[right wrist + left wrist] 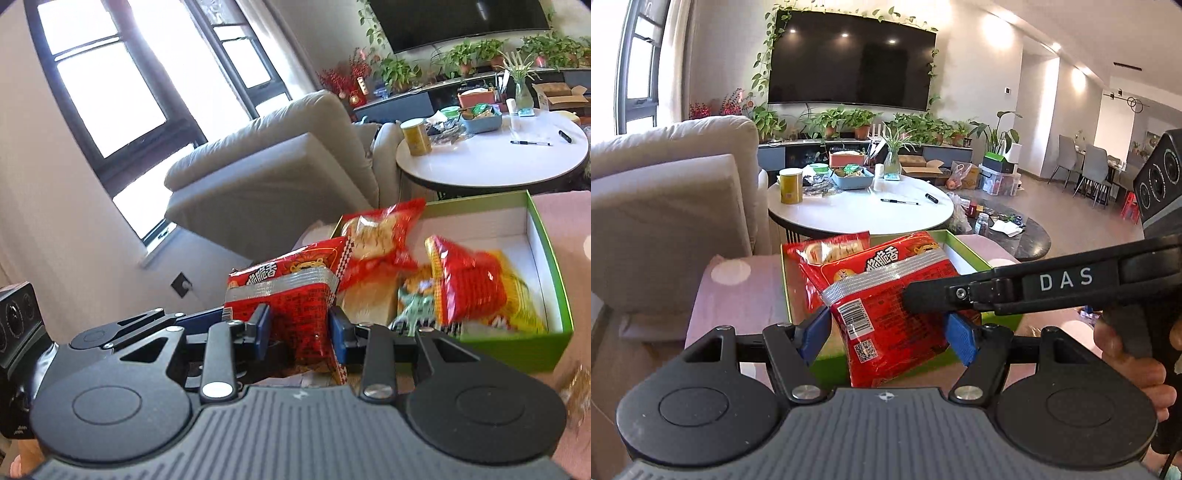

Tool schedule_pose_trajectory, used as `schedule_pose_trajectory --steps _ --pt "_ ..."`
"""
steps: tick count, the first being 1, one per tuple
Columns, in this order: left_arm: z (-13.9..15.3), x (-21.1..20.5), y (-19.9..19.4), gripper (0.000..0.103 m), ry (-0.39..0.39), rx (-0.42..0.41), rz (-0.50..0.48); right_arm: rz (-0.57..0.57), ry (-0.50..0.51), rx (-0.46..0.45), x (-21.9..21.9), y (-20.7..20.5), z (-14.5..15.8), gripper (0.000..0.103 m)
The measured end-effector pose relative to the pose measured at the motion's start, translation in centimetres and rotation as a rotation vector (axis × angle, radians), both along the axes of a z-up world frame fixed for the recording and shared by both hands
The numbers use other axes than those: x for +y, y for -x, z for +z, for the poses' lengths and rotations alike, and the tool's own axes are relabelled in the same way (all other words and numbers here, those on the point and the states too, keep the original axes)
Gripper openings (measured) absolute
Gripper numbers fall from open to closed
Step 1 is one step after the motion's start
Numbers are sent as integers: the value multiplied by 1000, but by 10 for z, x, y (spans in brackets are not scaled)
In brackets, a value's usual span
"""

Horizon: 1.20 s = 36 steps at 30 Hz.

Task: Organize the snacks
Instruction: 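Lift the checkered red bag with the right tool over the box, then lower the checkered bag into the box and open the right tool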

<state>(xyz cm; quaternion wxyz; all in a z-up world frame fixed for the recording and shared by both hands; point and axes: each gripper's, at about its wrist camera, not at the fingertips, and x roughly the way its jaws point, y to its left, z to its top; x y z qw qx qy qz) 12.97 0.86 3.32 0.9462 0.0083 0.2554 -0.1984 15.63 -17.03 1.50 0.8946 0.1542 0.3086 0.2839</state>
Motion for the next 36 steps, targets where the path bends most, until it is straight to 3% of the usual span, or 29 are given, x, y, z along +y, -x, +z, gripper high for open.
schedule_pose_trajectory --steps 14,24,27,36 --pt "-21 -3 -57 64 -31 50 -25 -43 -35 54 -4 -51 -22 44" --pt "-51 4 -69 69 -38 119 3 -40 -27 127 -3 -65 -50 45" --pt "-50 10 -68 76 -15 121 27 -39 -16 105 -5 -61 -49 45" --pt "-33 17 -47 83 6 72 75 -82 58 -29 -13 -36 -30 46"
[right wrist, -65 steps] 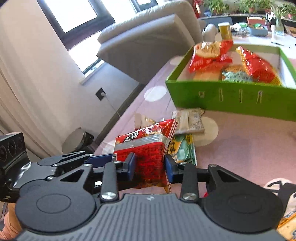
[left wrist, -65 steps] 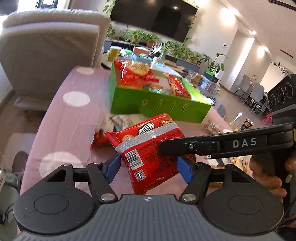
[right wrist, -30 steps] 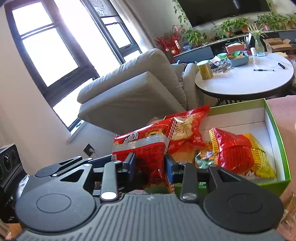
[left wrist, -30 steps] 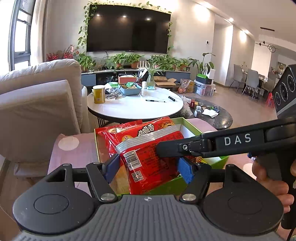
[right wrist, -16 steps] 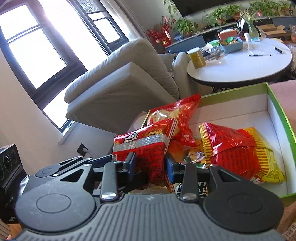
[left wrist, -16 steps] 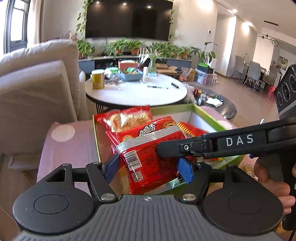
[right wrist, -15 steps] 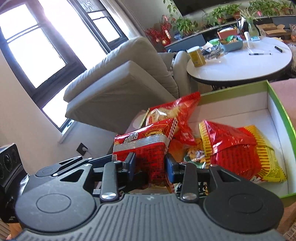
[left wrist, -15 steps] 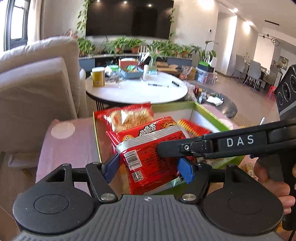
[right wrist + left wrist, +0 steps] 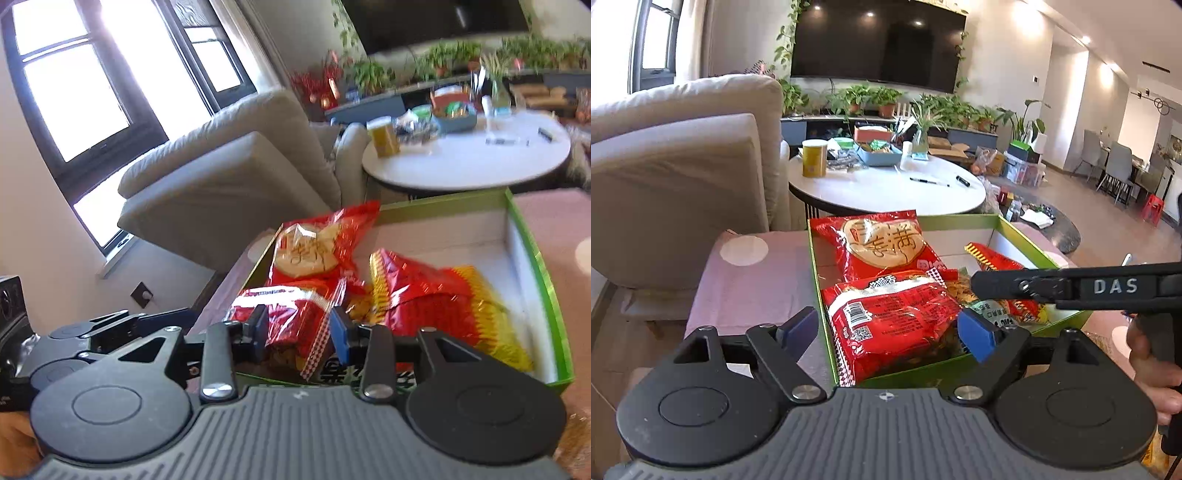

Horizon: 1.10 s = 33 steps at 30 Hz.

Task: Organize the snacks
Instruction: 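Lower the checkered bag into the box and open the right tool, then withdraw the right tool from the box toward the remaining snacks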

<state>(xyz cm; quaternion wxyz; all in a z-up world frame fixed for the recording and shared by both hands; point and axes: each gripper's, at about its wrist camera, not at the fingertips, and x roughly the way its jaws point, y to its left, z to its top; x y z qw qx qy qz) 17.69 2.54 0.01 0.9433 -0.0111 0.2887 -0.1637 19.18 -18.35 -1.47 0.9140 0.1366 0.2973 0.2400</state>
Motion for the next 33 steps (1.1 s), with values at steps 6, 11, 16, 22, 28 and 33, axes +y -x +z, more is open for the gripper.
schedule_pose_trajectory --steps 6,11,16,22,28,33 --pt "10 1 19 83 -1 -31 13 -29 11 -114 -9 22 14 51" --pt "15 4 37 84 12 -48 27 -30 1 -116 -18 33 14 54" --pt "13 6 56 85 33 -40 34 -12 61 -125 -21 51 12 54" --pt "6 2 78 86 39 -24 38 -5 91 -120 -26 73 6 59" --pt "-2 -4 98 88 43 -3 29 14 116 -131 -27 91 3 59" --pt "-11 -11 111 88 36 21 5 30 125 -142 -32 106 3 59"
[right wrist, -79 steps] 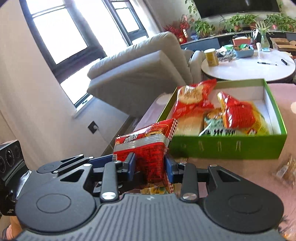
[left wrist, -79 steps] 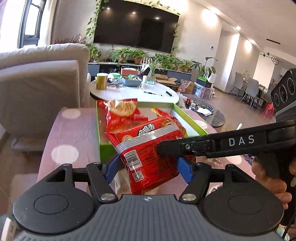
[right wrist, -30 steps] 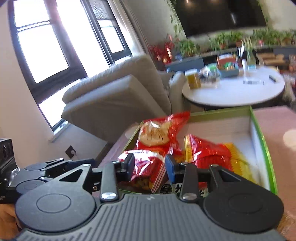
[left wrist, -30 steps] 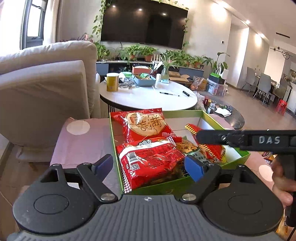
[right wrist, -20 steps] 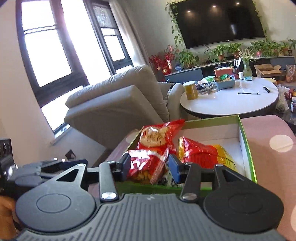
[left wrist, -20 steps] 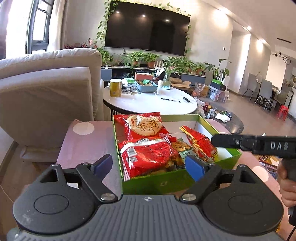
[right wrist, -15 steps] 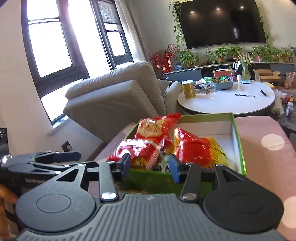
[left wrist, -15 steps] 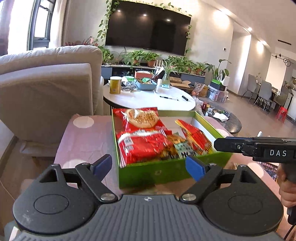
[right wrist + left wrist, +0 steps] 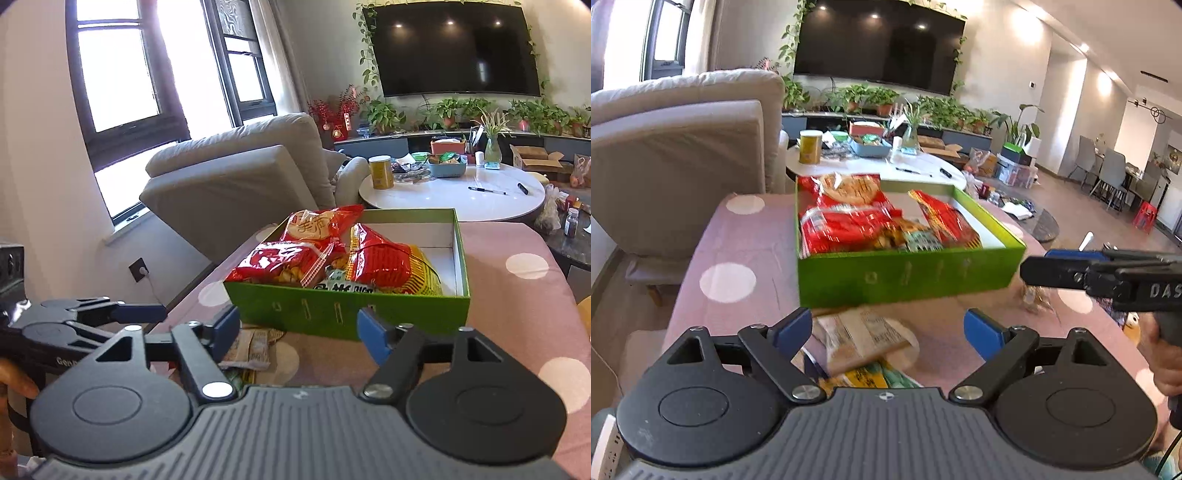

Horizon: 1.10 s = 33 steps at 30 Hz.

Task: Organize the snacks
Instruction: 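Withdraw the right tool from the box toward the remaining snacks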

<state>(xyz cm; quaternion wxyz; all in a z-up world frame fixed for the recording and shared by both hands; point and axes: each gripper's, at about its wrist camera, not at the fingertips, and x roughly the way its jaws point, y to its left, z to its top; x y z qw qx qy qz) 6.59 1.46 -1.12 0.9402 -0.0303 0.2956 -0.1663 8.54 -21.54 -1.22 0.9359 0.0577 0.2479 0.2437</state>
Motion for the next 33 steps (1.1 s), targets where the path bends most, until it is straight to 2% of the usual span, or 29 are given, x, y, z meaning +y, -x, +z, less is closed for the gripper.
schedule_pose_trajectory --steps 8,14,22,33 --pt "-18 -11 12 89 -9 51 -21 0 20 24 -8 14 -9 60" --pt "-21 -14 18 89 -27 50 -14 -12 43 66 -14 19 -20 62" --pt "-18 2 16 89 -62 24 97 -21 26 94 -20 18 -28 63" --pt "-34 29 -5 89 -74 61 212 -24 29 123 -20 14 -35 64"
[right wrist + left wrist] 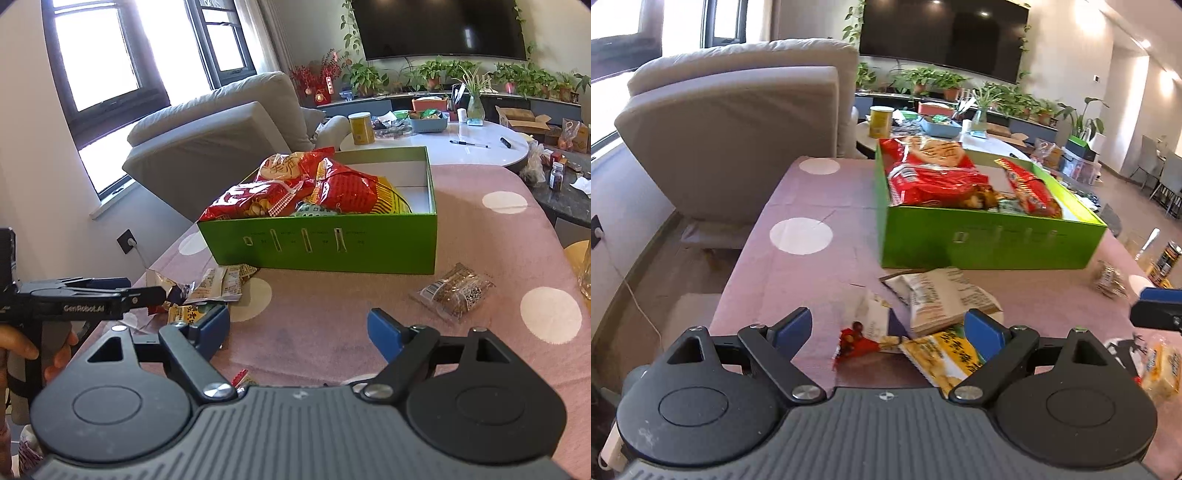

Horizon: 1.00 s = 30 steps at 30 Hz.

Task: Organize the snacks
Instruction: 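Withdraw the right tool from the box toward the remaining snacks, then grasp the white paper packet with the right tool while the left tool grasps the clear candy packet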

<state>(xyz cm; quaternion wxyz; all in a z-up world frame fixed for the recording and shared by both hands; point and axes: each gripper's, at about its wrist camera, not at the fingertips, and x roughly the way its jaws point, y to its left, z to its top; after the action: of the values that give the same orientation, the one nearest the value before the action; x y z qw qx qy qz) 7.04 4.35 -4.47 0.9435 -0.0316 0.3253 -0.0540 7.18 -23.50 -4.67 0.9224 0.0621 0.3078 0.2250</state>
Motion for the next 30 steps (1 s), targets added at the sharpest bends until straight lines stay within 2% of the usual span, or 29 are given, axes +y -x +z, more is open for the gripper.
schedule_pose_trajectory --steps 5,11,17,20,21,26,30 --pt "-8 4 -16 89 -5 18 21 8 9 5 5 0 -1 65" --pt "-21 7 -22 81 26 58 19 13 18 14 8 -1 -3 65" --pt "-26 9 -21 64 65 70 -6 17 26 26 14 -4 -4 66" --pt "-24 8 -18 51 52 60 -13 27 36 30 20 -4 -5 66" --pt "-24 8 -19 43 44 60 -14 31 39 32 22 -4 -5 66" --pt "-25 15 -12 41 84 51 3 45 56 40 35 -7 -5 66" --pt "-24 16 -3 41 51 28 6 49 80 53 55 -17 -4 66"
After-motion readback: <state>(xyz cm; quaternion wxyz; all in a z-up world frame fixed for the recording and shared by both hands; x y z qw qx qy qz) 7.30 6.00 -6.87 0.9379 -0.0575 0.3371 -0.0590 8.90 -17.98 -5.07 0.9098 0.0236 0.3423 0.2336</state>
